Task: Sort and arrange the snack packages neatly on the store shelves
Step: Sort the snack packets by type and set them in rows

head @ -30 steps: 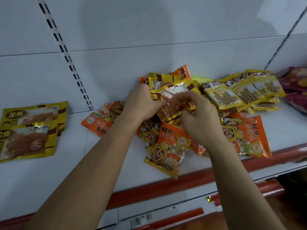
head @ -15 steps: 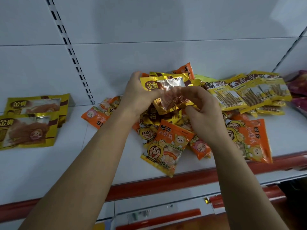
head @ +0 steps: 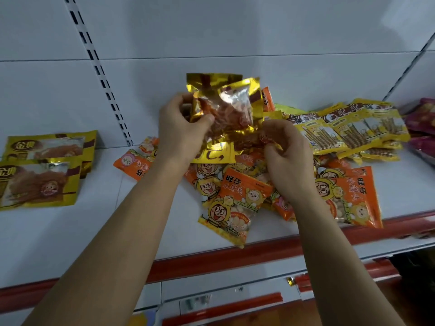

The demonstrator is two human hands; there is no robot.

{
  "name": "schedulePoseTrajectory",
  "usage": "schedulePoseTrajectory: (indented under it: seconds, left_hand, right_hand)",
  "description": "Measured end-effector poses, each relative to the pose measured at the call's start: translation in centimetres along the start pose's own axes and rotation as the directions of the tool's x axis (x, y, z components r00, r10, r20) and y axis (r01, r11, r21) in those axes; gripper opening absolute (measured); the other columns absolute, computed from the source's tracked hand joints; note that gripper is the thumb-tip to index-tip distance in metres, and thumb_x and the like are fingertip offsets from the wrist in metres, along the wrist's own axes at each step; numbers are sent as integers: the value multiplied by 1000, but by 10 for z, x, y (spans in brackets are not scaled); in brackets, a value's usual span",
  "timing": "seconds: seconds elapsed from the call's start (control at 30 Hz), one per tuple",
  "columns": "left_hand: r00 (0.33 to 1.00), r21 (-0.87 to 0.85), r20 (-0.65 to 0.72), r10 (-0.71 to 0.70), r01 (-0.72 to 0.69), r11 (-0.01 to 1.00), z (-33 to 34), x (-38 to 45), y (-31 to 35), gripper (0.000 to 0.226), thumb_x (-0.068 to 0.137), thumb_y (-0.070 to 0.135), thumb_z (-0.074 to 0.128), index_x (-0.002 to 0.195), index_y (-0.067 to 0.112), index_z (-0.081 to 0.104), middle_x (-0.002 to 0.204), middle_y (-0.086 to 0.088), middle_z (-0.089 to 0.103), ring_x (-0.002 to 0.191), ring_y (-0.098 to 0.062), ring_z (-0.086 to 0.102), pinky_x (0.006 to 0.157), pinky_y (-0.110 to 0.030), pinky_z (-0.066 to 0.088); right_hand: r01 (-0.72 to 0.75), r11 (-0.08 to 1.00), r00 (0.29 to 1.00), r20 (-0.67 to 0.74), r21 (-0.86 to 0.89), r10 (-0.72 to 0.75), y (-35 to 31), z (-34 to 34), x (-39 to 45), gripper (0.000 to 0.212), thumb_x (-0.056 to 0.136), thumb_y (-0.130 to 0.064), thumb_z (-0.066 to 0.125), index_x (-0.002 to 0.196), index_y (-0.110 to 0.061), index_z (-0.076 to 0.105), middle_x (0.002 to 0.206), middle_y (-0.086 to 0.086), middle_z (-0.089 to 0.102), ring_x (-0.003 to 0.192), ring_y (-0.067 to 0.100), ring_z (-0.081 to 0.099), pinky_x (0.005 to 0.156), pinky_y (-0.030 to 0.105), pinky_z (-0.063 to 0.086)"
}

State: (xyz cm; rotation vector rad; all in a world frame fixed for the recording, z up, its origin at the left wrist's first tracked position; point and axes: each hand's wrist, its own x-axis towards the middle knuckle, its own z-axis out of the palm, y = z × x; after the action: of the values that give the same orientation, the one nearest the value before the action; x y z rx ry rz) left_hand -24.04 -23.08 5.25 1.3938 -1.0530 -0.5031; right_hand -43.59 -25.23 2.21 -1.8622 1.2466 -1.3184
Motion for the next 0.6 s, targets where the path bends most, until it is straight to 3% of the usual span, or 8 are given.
schedulePoseTrajectory:
  seconds: [0.1,0.2,0.27,0.4,0.5,0.6]
  left_hand:
    - [993,-115,-114,1,-14,993,-14,4,0,28,81,3,77,99,20,63,95,0,70,82,-9,68,69,-22,56]
    - [976,-214,-209,-57,11,977,-27,5,-2,33,79,-1,76,102,18,61,90,3,69,81,-10,68,77,-33,59]
    - [961,-308,-238,-143,65,949,-36,5,-4,37,80,-1,76,109,17,62,97,1,73,88,-16,73,78,-41,62]
    - [916,-511,-220,-334,183,840,-61,3,-8,48,83,-3,74,126,12,61,110,-12,74,90,-28,76,62,-47,62]
    - [899,-520,-269,-345,166,838,-82,0,-11,48,83,-5,73,125,12,61,109,-12,74,89,-27,77,68,-52,63]
    - [894,-487,-326,-307,119,865,-104,-3,-15,51,82,-8,70,124,19,58,110,-7,72,93,-24,75,77,-49,63]
  right_hand:
    - [44,960,999,1,-278,-45,3,1,24,35,95,-21,63,129,-20,59,119,-2,65,111,15,59,94,41,52]
    - [-12,827,987,127,-562,101,3,5,53,69,84,-56,71,140,-24,46,131,10,58,123,35,51,100,52,45]
    - [-20,791,971,178,-612,162,2,10,65,77,78,-61,76,140,-27,45,132,13,55,123,38,52,101,54,46]
    - [42,878,996,91,-477,2,-10,10,75,57,81,-34,82,131,-26,56,120,8,56,109,25,58,86,31,45]
    - [29,971,997,-57,-238,-44,-29,9,68,50,80,-40,81,122,-24,59,93,-16,59,85,-10,59,73,18,45]
    - [1,1000,992,-124,-23,-4,-53,20,51,45,81,-42,78,120,-28,60,97,-21,58,82,-3,62,78,38,58]
